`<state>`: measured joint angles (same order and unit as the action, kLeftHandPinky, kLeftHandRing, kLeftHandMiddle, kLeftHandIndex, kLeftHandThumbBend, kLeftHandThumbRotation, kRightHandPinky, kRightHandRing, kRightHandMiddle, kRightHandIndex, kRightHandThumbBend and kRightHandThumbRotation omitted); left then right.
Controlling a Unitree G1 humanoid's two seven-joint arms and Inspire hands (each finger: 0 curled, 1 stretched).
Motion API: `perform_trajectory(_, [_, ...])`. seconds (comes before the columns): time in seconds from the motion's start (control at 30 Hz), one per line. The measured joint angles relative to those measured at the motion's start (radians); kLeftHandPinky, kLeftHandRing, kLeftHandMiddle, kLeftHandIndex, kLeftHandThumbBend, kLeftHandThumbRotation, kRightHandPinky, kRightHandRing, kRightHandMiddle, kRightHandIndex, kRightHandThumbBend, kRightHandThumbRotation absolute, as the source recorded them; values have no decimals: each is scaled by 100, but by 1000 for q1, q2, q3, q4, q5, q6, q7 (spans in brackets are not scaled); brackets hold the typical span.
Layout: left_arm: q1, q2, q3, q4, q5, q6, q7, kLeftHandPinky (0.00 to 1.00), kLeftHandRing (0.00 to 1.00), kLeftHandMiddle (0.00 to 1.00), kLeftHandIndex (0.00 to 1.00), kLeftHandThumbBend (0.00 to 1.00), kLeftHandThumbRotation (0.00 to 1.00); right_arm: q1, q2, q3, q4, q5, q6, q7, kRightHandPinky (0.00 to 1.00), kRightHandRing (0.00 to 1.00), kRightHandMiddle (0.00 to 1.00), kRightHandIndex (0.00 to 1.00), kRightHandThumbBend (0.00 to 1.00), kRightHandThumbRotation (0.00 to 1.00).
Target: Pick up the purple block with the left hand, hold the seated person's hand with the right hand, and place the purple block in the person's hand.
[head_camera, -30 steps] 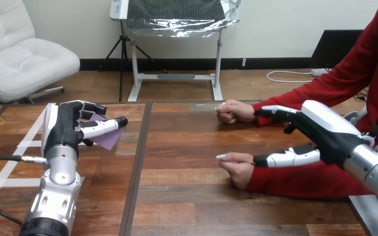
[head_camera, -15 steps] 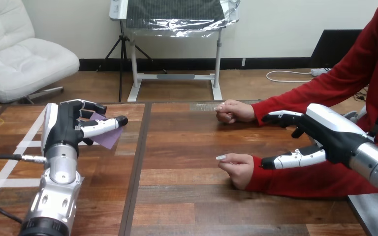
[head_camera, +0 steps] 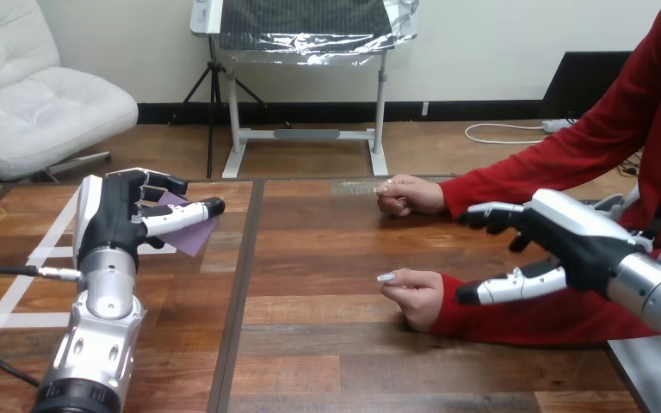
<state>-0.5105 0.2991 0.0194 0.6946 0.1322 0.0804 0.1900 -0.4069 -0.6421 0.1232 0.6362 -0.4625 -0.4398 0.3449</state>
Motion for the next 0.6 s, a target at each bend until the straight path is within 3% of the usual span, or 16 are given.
perform_trajectory(0.37, [0,0,0,-4,0,4,-2,46,46,48,47,71,0,-7,-8,23,30,-13,16,14,72,84,86,83,100,51])
perform_trajectory(0.6, [0,1,0,-7,1,8,-5,46,47,49,48,70,0,-19,-16,35,37,-13,44,49,73,85,86,83,100,47])
